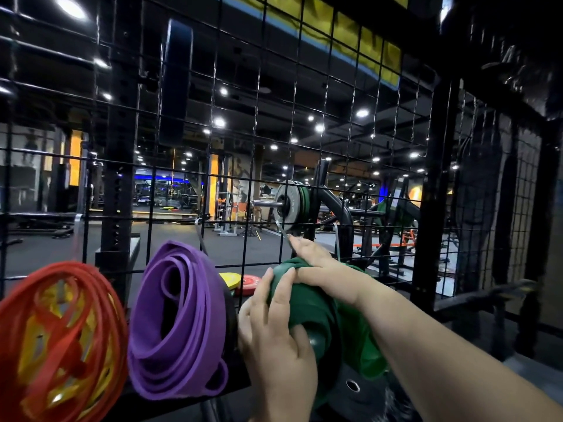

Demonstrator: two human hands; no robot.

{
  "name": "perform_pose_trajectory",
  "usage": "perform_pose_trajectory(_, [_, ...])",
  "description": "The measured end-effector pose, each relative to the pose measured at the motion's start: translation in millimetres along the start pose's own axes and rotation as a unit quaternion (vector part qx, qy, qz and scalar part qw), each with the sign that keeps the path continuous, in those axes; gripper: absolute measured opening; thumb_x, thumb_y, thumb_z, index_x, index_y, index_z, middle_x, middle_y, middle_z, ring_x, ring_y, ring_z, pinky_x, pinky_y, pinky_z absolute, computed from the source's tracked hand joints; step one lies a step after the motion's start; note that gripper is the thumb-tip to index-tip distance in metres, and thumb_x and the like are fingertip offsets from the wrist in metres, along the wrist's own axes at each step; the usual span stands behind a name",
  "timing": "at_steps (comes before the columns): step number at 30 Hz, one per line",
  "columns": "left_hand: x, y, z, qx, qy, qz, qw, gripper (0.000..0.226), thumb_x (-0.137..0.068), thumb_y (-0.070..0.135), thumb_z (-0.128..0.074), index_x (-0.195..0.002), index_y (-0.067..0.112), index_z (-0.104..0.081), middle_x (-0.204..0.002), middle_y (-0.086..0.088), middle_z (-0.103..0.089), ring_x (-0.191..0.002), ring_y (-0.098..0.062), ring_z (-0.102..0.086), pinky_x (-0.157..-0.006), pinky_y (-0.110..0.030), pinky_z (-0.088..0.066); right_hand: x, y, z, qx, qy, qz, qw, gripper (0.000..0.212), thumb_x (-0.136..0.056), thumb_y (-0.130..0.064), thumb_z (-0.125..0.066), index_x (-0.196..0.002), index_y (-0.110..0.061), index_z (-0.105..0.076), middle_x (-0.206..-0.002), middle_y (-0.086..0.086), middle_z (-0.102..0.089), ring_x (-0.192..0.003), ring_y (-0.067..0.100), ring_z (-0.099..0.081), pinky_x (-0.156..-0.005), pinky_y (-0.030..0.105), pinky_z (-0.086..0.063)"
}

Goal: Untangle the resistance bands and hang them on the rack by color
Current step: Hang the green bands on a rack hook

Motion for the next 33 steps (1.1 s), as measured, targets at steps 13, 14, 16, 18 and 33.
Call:
perform_pose_trajectory(13, [-1,-4,-3,0.010,0.007,0.014,1.000,0.069,-0.068,0.019,-0.032,-0.130,0.048,-0.043,-0.143,0.024,-0.039,-0.123,0.003,-0.026,-0.106,-0.034,-0.025,-18,16,-7,-0.462,0.094,-0.093,0.877,0.028,-0.103,-0.026,-0.043,-0.109,-0.009,-0.064,-0.095,0.009,-0.064,-0.079,0.021,-0.061,-0.072,0.032,-0.053])
perform_pose_trajectory(14, [-1,-5,-4,0.011,0.008,0.012,1.000,0.069,-0.068,0.020,-0.031,-0.130,0.048,-0.043,-0.143,0.025,-0.039,-0.124,0.001,-0.026,-0.106,-0.035,-0.025,-20,15,-7,-0.446,0.101,-0.093,0.885,0.021,-0.103,-0.018,-0.043,-0.105,-0.009,-0.063,-0.091,0.008,-0.063,-0.075,0.020,-0.059,-0.068,0.031,-0.052])
perform_pose_trajectory(16, [-1,-6,-3,0.007,0.007,0.013,1.000,0.069,-0.069,0.019,-0.032,-0.131,0.047,-0.043,-0.144,0.026,-0.037,-0.126,-0.006,-0.029,-0.107,-0.028,-0.021,-24,13,-7,-0.433,0.099,-0.097,0.891,0.018,-0.102,-0.006,-0.042,-0.102,-0.010,-0.060,-0.089,0.008,-0.063,-0.072,0.020,-0.059,-0.063,0.029,-0.053])
perform_pose_trajectory(18, [1,-6,-2,0.005,0.007,0.010,1.000,0.072,-0.068,0.013,-0.035,-0.131,0.047,-0.044,-0.144,0.027,-0.036,-0.127,-0.007,-0.030,-0.107,-0.013,-0.012,-27,11,-5,-0.431,0.096,-0.107,0.891,0.018,-0.099,0.001,-0.043,-0.099,-0.008,-0.059,-0.088,0.009,-0.065,-0.072,0.021,-0.062,-0.062,0.029,-0.055])
perform_pose_trajectory(33, [0,-17,-1,0.008,-0.015,-0.004,1.000,0.076,-0.066,-0.001,-0.045,-0.132,0.038,-0.047,-0.143,0.016,-0.042,-0.125,0.003,-0.031,-0.109,-0.035,-0.028,-35,17,4,-0.323,0.102,-0.118,0.933,0.026,-0.096,0.004,-0.044,-0.090,-0.006,-0.068,-0.091,0.011,-0.070,-0.084,0.022,-0.065,-0.086,0.034,-0.054])
Point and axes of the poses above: each hand's wrist, its own x-axis away from the middle knuckle, its own z-axis out of the back of the hand, y = z × x, the point moved 1 cm from there along -x, towards the middle knuckle
